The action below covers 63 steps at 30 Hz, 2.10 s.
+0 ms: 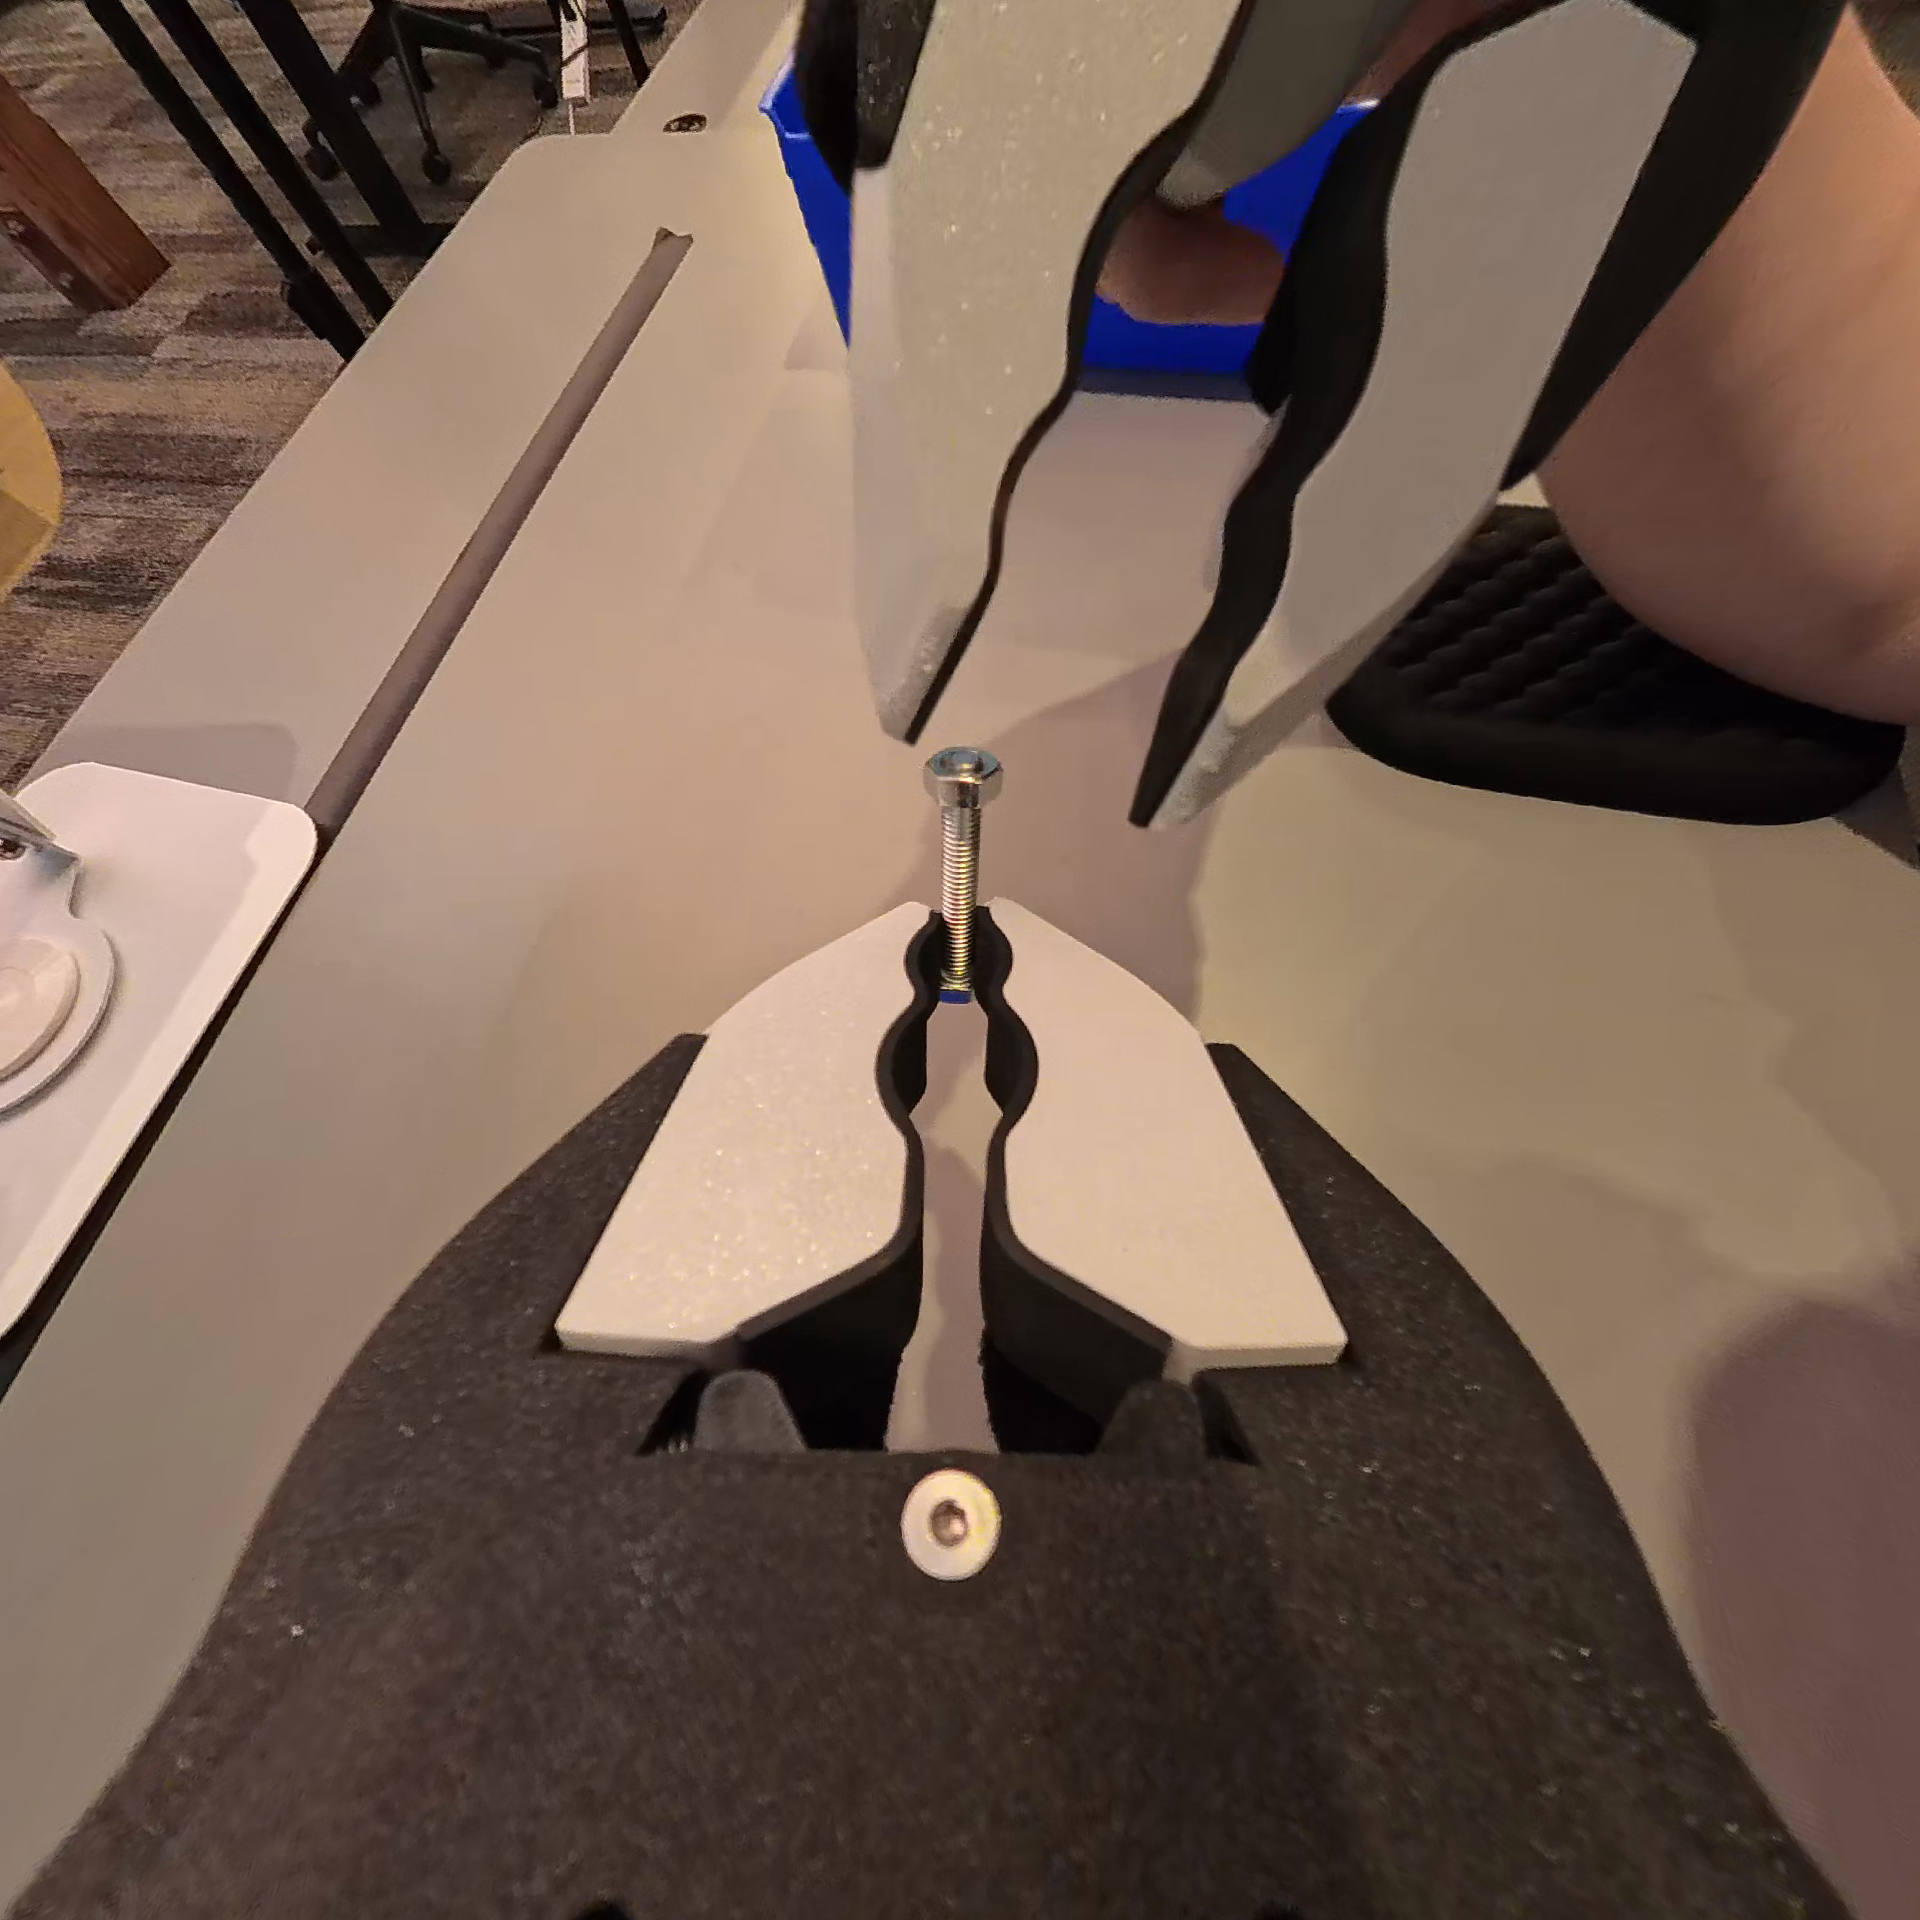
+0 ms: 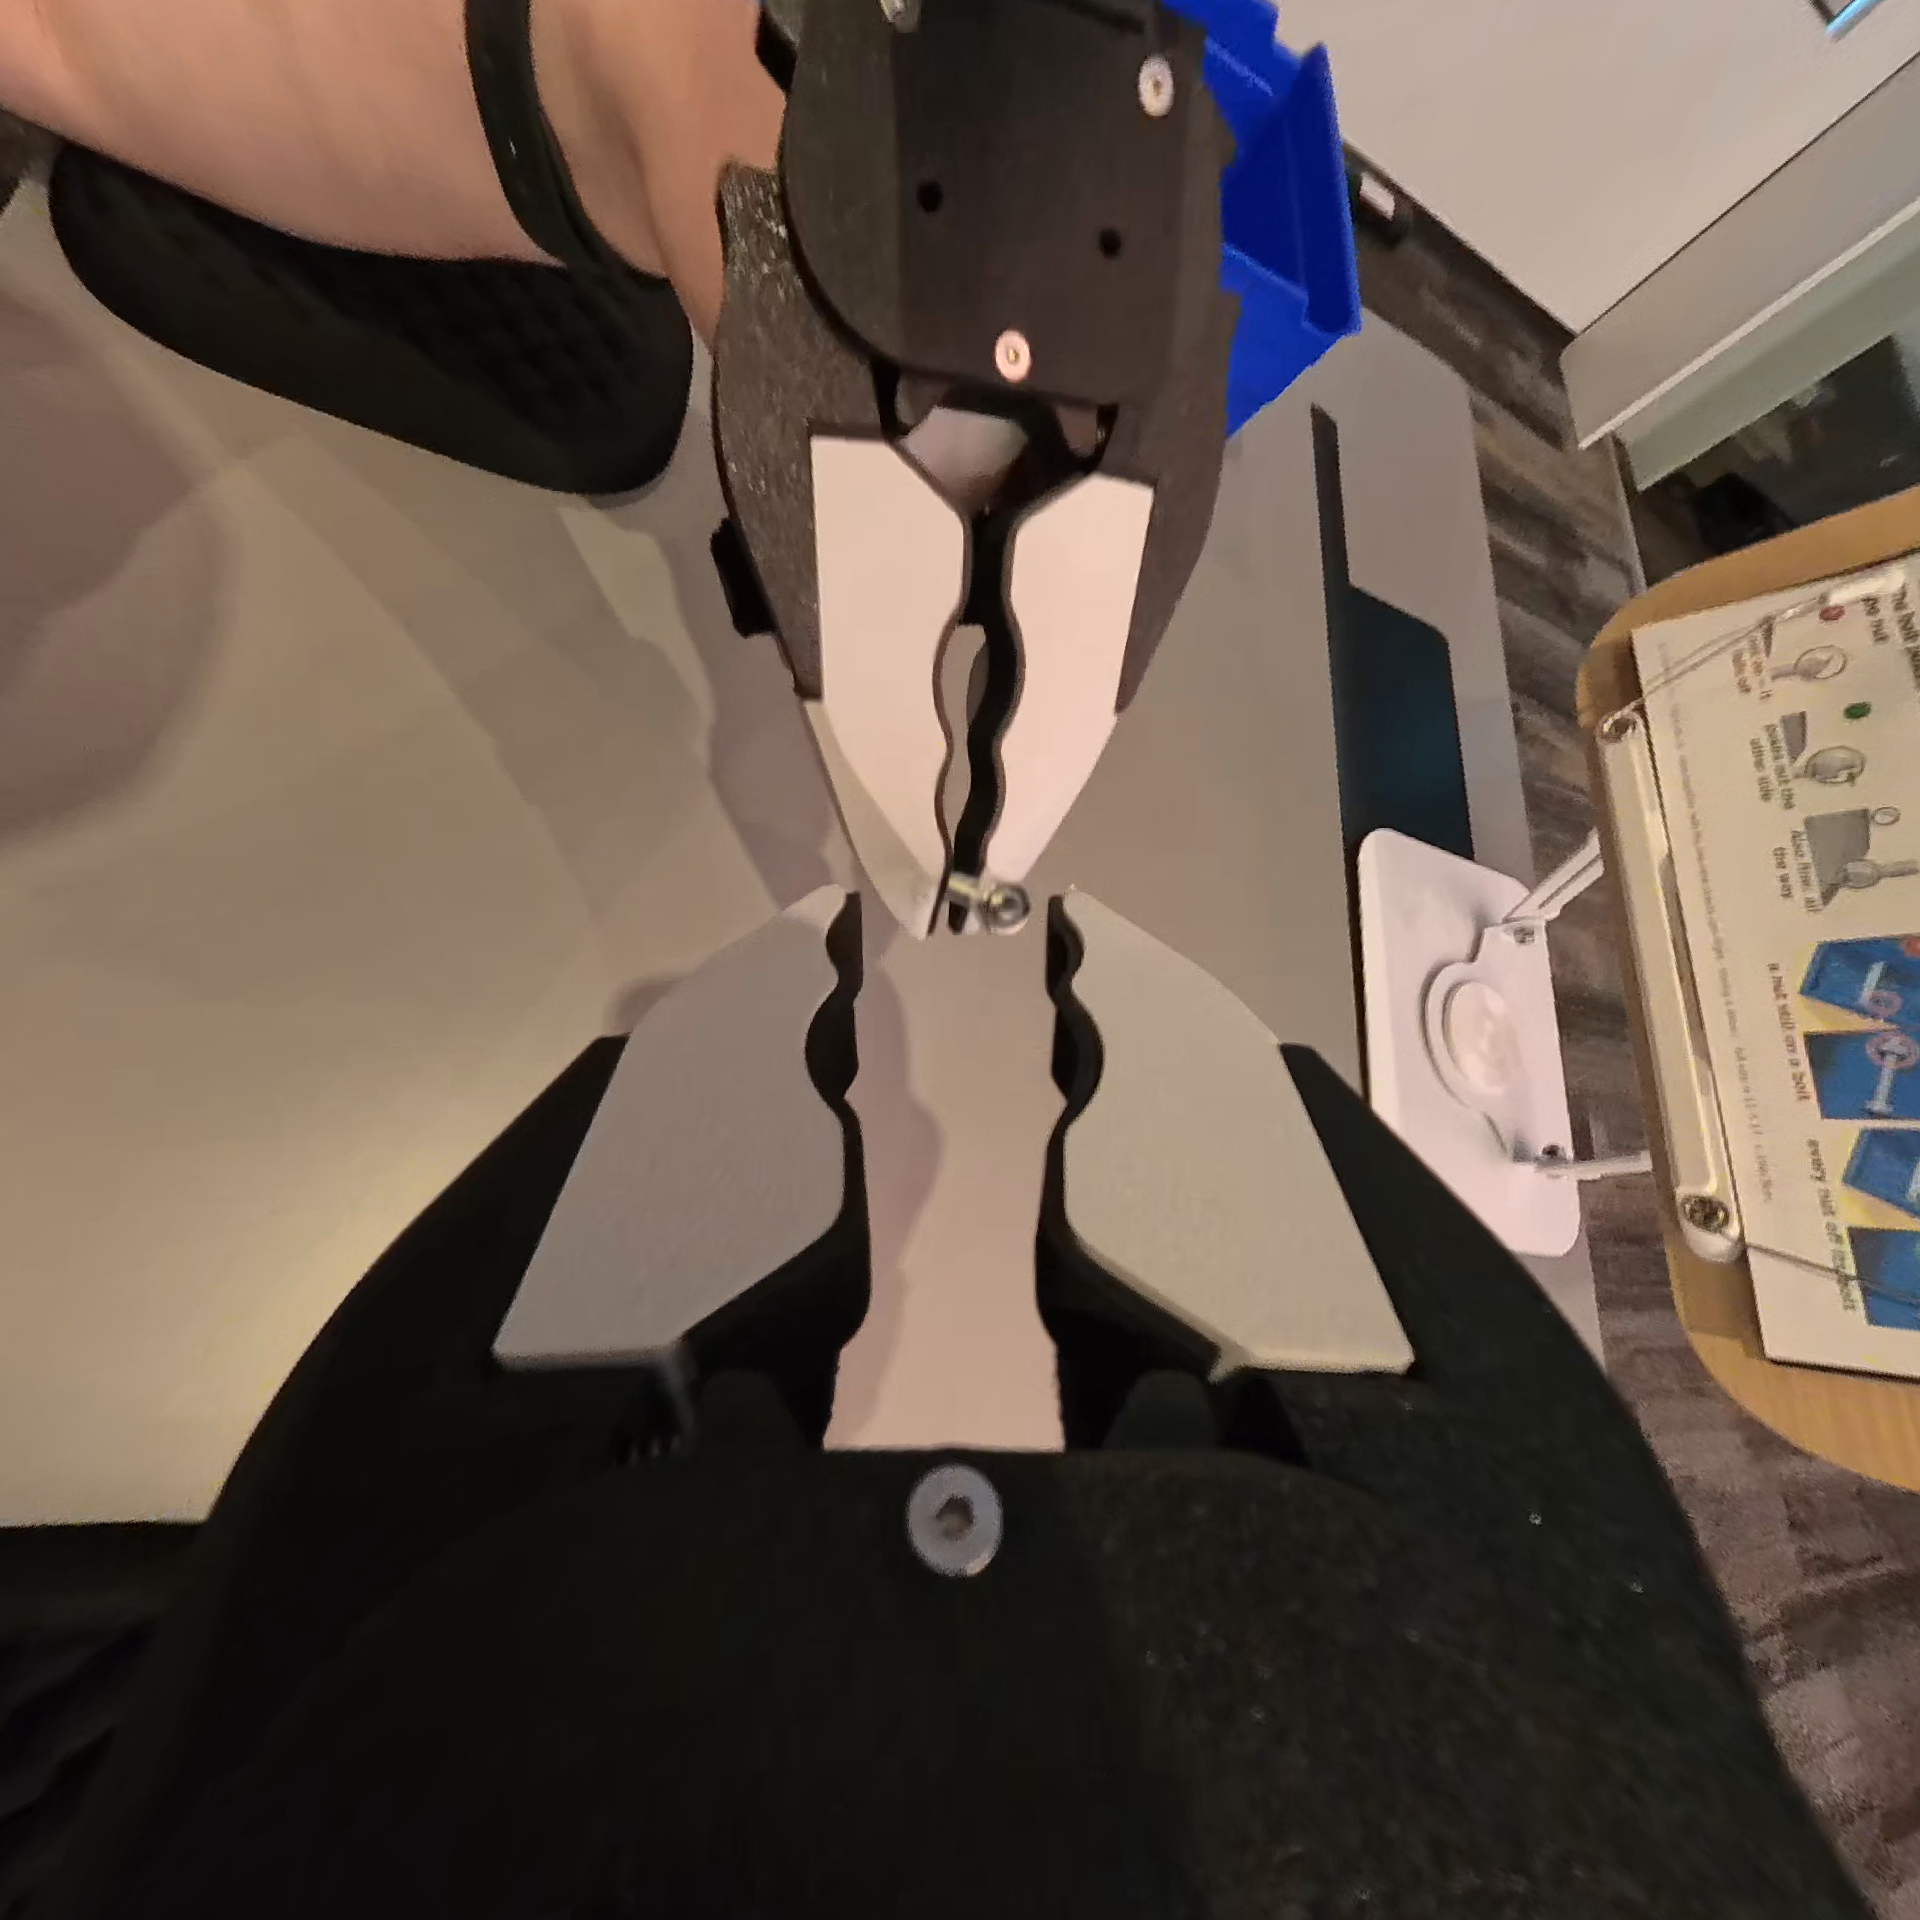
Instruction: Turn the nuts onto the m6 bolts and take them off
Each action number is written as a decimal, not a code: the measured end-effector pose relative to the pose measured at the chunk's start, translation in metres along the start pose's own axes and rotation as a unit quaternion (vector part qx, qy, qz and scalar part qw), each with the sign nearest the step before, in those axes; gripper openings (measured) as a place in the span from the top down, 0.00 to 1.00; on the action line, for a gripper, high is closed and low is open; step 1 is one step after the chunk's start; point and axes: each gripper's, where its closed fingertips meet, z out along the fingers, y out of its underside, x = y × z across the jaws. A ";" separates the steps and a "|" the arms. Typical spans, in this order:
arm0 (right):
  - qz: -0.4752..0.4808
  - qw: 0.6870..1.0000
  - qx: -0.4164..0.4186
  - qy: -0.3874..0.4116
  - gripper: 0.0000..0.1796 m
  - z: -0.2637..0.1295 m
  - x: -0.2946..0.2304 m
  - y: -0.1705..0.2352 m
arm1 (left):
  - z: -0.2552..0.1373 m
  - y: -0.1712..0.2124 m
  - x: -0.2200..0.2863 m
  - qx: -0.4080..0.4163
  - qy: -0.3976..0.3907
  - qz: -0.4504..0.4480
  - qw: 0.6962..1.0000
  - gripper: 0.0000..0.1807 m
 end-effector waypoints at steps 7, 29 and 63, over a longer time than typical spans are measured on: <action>0.004 0.999 -0.032 -0.024 0.87 0.000 -0.007 0.013 | 0.000 0.000 -0.001 0.000 0.000 -0.003 1.000 0.97; 0.001 0.999 -0.036 -0.015 0.86 0.002 -0.005 0.014 | -0.004 -0.002 -0.002 0.007 -0.004 -0.006 1.000 0.97; 0.031 0.999 -0.017 -0.026 0.87 0.002 -0.004 0.010 | -0.005 -0.004 -0.003 0.009 -0.007 -0.008 1.000 0.97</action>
